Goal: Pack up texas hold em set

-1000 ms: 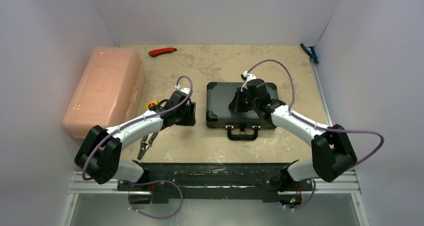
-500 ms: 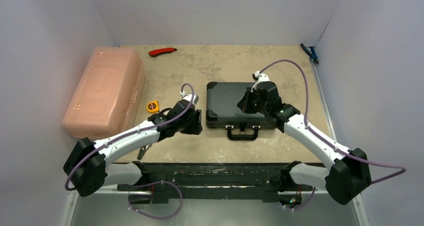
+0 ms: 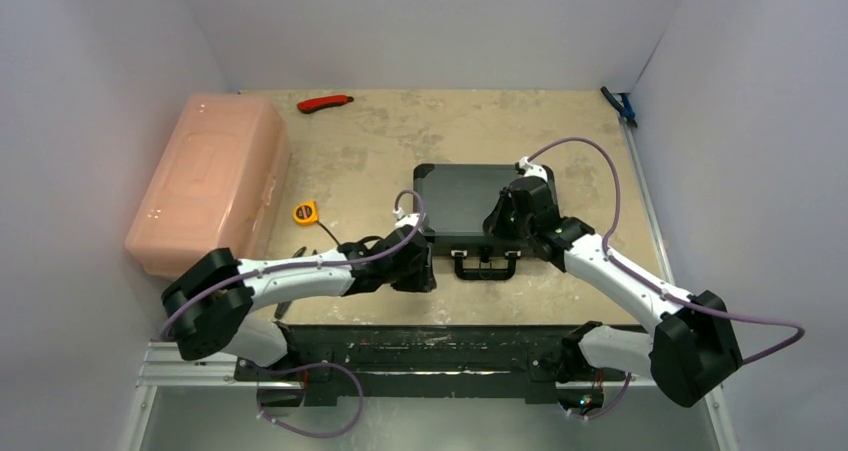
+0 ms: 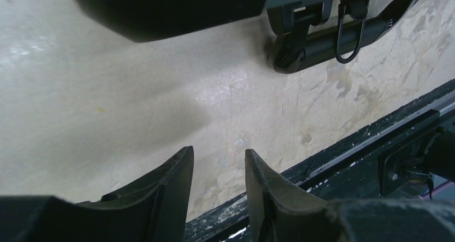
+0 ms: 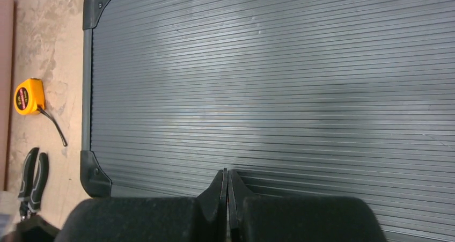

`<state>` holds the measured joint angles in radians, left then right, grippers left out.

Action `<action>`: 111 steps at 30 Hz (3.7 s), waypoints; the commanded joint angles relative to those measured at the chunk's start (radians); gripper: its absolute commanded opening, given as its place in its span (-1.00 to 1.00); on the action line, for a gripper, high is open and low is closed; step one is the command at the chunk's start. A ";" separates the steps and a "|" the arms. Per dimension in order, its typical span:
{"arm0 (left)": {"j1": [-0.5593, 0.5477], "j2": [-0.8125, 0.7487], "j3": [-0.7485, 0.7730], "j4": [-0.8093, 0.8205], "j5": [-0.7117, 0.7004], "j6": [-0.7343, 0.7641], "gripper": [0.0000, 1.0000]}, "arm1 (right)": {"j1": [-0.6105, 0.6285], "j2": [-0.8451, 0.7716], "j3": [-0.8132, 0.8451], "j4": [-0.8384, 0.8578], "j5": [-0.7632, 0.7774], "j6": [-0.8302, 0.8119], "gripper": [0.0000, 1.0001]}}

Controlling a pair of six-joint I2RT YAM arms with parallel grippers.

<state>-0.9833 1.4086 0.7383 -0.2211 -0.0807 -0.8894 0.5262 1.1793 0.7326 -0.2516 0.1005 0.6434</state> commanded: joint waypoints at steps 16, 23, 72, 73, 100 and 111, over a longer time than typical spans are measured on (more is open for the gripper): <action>-0.153 0.378 0.156 0.407 0.030 -0.371 -1.00 | -0.001 0.005 -0.061 -0.183 0.185 0.098 -1.00; -0.207 0.405 0.204 0.321 -0.159 -0.464 -1.00 | -0.005 -0.039 -0.082 -0.185 0.191 0.117 -1.00; -0.207 0.459 0.352 0.265 -0.387 -0.401 -1.00 | -0.007 -0.088 -0.090 -0.213 0.186 0.110 -1.00; -0.204 0.458 0.351 0.266 -0.389 -0.395 -1.00 | -0.008 -0.088 -0.090 -0.213 0.187 0.110 -1.00; -0.154 0.375 0.455 0.233 -0.433 -0.226 -1.00 | -0.007 -0.090 -0.093 -0.209 0.185 0.108 -1.00; -0.138 0.390 0.510 0.178 -0.443 -0.197 -1.00 | -0.007 -0.092 -0.094 -0.209 0.185 0.108 -1.00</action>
<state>-1.1465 1.8320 1.2053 -0.0719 -0.4507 -1.1126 0.5205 1.0786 0.6815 -0.3145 0.2794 0.7658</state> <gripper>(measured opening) 0.003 0.004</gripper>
